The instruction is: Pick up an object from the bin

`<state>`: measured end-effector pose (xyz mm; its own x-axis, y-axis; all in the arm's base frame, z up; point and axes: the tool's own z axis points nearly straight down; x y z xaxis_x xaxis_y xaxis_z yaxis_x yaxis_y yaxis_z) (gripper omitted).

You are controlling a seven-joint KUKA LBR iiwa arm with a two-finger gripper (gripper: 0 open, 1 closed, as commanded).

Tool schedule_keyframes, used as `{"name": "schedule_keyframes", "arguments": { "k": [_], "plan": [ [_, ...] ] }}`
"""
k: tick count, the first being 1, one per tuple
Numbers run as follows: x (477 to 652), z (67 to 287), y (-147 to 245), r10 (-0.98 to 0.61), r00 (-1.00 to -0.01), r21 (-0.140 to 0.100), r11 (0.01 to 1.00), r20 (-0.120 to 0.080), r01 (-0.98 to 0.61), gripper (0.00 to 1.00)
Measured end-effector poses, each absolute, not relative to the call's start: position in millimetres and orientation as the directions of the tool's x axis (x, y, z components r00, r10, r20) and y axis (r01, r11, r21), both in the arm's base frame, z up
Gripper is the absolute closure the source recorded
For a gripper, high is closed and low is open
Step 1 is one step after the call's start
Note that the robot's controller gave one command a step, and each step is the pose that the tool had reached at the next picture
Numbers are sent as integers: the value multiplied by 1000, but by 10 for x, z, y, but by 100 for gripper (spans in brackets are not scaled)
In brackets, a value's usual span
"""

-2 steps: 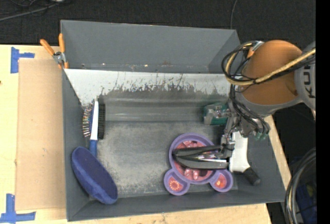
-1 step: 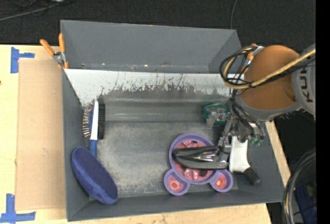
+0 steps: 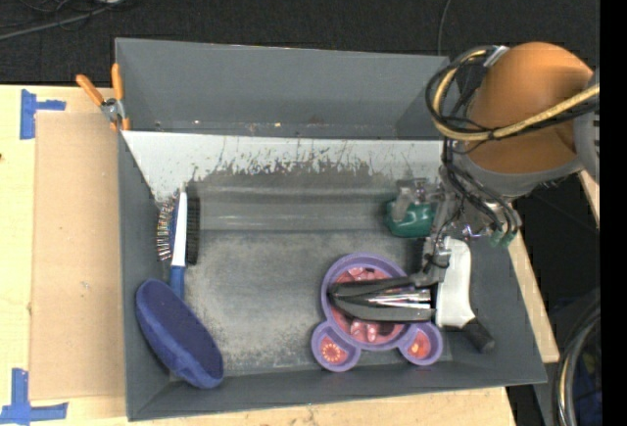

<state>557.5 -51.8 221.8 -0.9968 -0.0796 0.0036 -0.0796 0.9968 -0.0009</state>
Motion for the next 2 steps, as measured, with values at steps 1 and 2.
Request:
{"name": "schedule_keyframes", "arguments": {
  "k": [1, 2],
  "plan": [
    [5499, 2076, -409, -81, -997, -1, 997, -7, -81, 0],
    [5548, 1730, -378, -59, -998, 0, 998, 3, -59, 0]
  ]
}}
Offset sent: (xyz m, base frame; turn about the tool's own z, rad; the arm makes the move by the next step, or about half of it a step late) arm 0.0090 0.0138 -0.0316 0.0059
